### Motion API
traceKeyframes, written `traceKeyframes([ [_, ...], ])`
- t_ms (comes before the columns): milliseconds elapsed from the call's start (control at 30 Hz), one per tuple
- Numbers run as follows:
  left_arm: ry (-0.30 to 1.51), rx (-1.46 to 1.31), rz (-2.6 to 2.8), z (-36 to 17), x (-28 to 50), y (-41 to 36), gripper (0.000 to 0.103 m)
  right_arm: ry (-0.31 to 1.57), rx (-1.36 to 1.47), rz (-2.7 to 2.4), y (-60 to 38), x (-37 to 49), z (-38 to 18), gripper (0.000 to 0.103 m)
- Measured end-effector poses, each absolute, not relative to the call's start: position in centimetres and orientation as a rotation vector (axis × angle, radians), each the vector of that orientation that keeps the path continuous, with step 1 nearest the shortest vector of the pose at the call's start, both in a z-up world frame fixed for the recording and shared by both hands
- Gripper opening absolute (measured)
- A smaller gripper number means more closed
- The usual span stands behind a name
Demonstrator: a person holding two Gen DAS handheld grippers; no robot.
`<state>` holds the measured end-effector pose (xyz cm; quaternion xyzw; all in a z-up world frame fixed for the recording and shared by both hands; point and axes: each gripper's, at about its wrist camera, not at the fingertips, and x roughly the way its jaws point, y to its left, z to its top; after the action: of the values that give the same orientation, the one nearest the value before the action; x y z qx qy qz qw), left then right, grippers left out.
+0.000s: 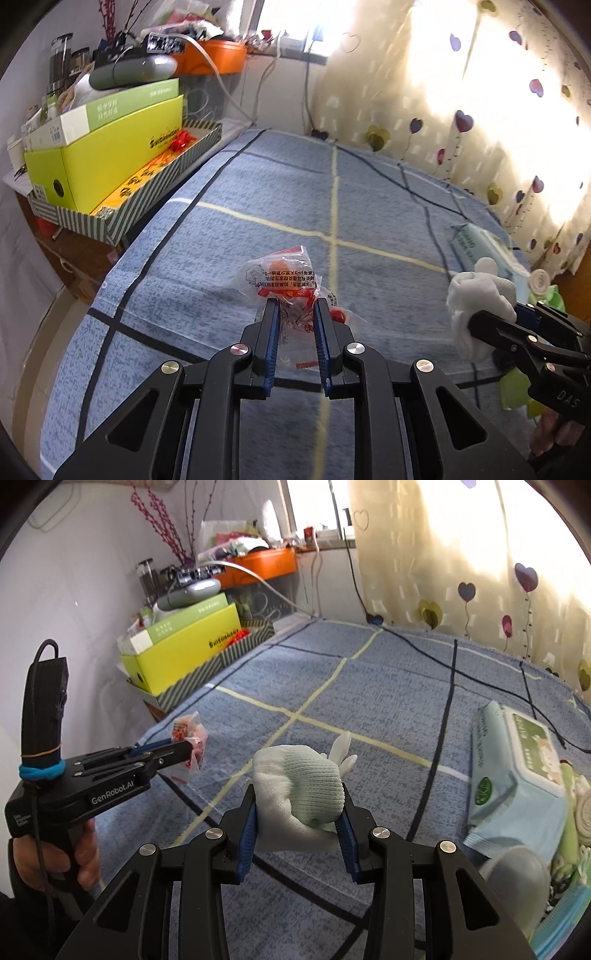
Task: Organize soft objects
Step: 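Grasp the red candy bag with the left gripper while the right grasps the white glove, then carry the candy bag and white glove toward the box with both grippers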
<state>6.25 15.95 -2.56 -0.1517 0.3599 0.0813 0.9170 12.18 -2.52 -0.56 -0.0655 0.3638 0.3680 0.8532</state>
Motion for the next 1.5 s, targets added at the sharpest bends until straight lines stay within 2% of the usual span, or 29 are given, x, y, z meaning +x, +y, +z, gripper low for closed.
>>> traceKeyframes([
  [900, 0.613, -0.213, -0.067, 3.4, 3.5, 3.7, 0.019, 0.614, -0.033, 0.669, -13.9, 7.3, 3.4, 0.037],
  [1500, 0.616, -0.134, -0.195, 4.5, 4.6, -3.1, 0.019, 0.587, 0.021, 0.585, -19.7, 6.8, 3.5, 0.037],
])
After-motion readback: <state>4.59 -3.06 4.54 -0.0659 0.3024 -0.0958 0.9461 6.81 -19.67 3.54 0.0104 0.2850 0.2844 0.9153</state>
